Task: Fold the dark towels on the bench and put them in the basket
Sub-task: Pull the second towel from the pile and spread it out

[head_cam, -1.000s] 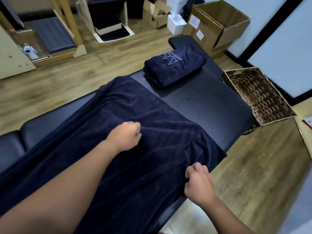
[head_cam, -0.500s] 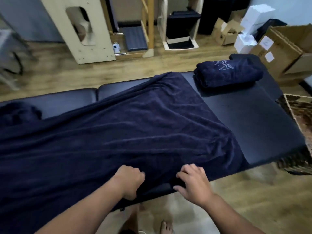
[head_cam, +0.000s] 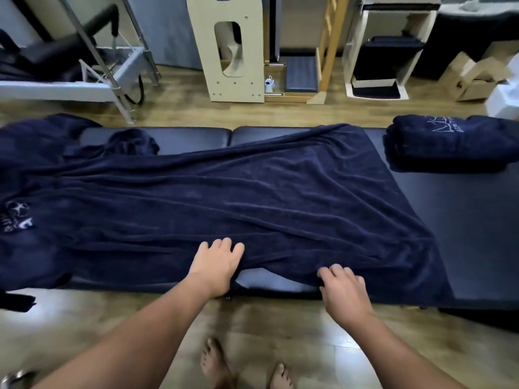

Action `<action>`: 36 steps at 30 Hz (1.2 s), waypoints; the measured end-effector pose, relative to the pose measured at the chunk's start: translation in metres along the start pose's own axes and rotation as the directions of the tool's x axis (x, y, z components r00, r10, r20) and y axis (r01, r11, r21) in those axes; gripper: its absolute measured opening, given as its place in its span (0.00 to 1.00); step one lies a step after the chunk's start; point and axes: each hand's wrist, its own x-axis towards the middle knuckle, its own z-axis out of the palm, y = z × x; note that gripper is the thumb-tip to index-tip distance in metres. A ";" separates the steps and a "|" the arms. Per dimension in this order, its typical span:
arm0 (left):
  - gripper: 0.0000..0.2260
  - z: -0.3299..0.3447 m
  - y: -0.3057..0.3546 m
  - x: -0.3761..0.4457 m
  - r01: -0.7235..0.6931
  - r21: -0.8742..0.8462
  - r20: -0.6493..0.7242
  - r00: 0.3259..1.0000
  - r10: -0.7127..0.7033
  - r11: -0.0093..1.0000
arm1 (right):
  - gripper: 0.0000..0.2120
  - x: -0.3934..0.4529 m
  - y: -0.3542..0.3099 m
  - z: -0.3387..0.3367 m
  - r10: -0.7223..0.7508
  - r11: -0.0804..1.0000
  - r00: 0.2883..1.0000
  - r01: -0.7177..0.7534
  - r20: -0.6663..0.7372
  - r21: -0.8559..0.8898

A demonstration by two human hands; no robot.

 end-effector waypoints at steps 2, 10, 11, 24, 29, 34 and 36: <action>0.28 0.013 -0.009 -0.009 0.066 0.019 0.059 0.996 -0.067 0.998 | 0.09 0.003 -0.005 -0.008 -0.011 0.998 0.999 0.014 0.046 -0.061; 0.06 0.034 -0.064 -0.029 0.076 -0.242 0.297 0.955 -0.001 0.967 | 0.04 -0.004 -0.015 -0.048 -0.009 0.994 0.874 0.062 0.486 -0.093; 0.05 0.034 -0.070 -0.028 0.094 -0.378 0.393 0.917 0.068 0.921 | 0.05 -0.004 -0.017 -0.054 0.026 0.997 0.818 0.020 0.574 -0.073; 0.05 0.042 -0.169 0.002 0.186 -0.633 0.155 0.982 -0.112 0.751 | 0.07 0.082 -0.143 -0.088 -0.093 0.993 0.939 0.066 0.332 0.094; 0.03 0.021 -0.221 0.039 0.168 -0.616 0.083 0.985 -0.149 0.770 | 0.07 0.124 -0.176 -0.104 -0.034 0.984 0.956 -0.019 0.292 0.177; 0.06 0.003 -0.265 0.087 0.208 -0.589 0.055 0.974 -0.218 0.781 | 0.05 0.184 -0.194 -0.125 0.007 0.975 0.980 -0.051 0.200 0.215; 0.09 -0.004 -0.280 0.109 0.238 -0.581 0.030 0.962 -0.272 0.778 | 0.05 0.218 -0.197 -0.131 0.000 0.975 0.991 -0.030 0.136 0.221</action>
